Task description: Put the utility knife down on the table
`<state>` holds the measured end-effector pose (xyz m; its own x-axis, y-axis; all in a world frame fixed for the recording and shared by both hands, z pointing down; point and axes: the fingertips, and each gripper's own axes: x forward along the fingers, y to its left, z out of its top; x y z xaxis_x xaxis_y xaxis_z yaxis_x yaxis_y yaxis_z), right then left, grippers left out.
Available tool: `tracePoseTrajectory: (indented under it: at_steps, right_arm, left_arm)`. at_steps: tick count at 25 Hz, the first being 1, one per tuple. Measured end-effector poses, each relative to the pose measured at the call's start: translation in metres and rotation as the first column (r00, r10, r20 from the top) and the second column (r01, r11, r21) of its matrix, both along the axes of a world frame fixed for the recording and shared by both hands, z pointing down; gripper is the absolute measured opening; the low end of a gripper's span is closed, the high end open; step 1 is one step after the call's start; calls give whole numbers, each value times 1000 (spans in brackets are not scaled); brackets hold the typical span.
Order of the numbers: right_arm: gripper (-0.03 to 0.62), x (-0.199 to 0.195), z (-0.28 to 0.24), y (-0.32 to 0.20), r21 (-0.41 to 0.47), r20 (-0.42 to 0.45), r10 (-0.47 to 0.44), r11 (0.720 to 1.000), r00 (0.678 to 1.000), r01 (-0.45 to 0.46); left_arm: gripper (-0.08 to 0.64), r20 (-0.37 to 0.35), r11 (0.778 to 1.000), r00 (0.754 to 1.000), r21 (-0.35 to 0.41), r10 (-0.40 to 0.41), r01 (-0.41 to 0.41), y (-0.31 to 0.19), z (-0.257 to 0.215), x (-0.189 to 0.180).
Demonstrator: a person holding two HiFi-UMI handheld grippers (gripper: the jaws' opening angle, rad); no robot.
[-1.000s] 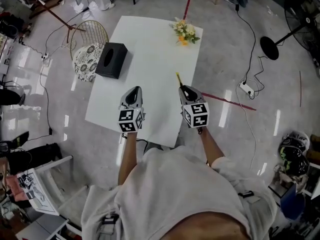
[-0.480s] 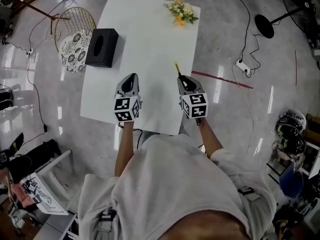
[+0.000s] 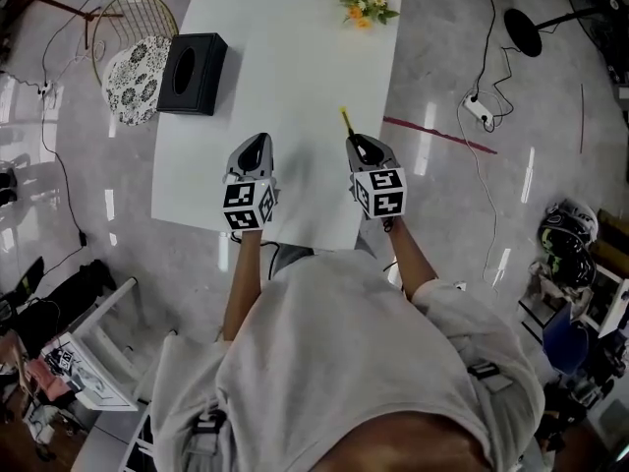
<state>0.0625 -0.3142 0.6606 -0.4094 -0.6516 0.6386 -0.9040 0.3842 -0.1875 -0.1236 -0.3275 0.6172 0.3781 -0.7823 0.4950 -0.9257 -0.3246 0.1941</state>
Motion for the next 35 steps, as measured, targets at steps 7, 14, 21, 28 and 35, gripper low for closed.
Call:
tracePoseTrajectory:
  at_steps: [7, 14, 21, 28, 35]
  right_arm:
    - [80, -10, 20, -17, -35, -26, -23, 999, 999, 22]
    - [80, -21, 41, -43, -69, -67, -75, 995, 995, 71]
    - [80, -24, 55, -72, -114, -103, -95, 990, 990, 83]
    - [80, -27, 66, -100, -152, -136, -108, 985, 985, 87]
    - [80, -32, 73, -121, -206, -167, -117, 975, 979, 81]
  left_arm:
    - [25, 14, 1000, 1000, -13, 18, -18, 3, 7, -1]
    - [25, 9, 1000, 1000, -29, 7, -6, 10, 10, -2]
    - [25, 7, 999, 1000, -31, -6, 7, 12, 10, -6]
    - [25, 5, 1000, 1000, -28, -8, 8, 11, 8, -6]
    - [25, 1, 1000, 1000, -29, -5, 5, 12, 8, -3]
